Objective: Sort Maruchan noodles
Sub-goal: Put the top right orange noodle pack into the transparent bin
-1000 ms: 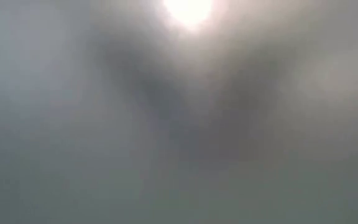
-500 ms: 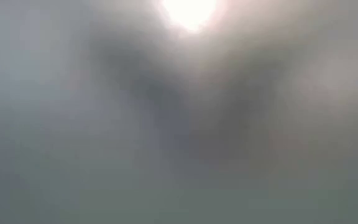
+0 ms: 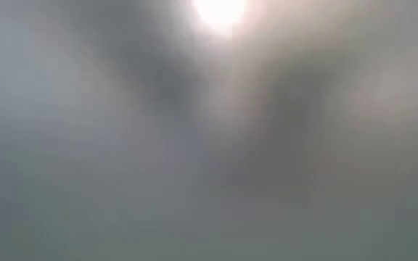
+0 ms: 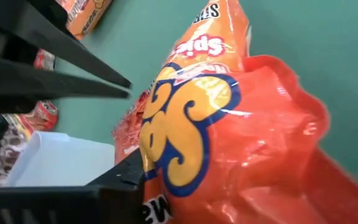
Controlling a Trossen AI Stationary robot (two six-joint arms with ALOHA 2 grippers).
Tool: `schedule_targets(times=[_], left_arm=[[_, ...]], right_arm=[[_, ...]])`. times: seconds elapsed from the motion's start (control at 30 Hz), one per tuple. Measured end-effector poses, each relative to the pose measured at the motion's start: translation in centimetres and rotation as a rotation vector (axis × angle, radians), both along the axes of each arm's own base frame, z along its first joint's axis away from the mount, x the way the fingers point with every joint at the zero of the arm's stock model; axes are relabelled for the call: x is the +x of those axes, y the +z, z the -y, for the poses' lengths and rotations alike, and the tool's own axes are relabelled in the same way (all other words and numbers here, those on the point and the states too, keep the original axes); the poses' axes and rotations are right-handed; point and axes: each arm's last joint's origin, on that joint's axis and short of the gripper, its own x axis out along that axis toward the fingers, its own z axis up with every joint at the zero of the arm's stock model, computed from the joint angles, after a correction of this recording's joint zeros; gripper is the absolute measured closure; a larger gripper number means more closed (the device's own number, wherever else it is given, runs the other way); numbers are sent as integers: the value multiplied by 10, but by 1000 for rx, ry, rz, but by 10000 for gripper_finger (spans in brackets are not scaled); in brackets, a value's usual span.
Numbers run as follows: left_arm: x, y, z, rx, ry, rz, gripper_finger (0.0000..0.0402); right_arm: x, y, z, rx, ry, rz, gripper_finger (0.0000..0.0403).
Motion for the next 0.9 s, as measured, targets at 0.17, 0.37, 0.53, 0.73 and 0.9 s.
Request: schedule_targets(times=[0.17,0.37,0.53,0.73,0.9], left_arm=[[-6,13,5,34,22,19,402],[-17,25,11,123,100,32,402],[-29,38,18,205,191,71,402],[-32,46,21,210,193,96,402],[-32,47,20,214,198,100,402]], right_arm=[[0,2,3,-56,35,22,301],[-1,10,12,-97,36,64,343],[-2,19,14,-127,54,97,362],[-8,45,15,-188,85,172,365],[-17,68,10,-185,128,225,365]])
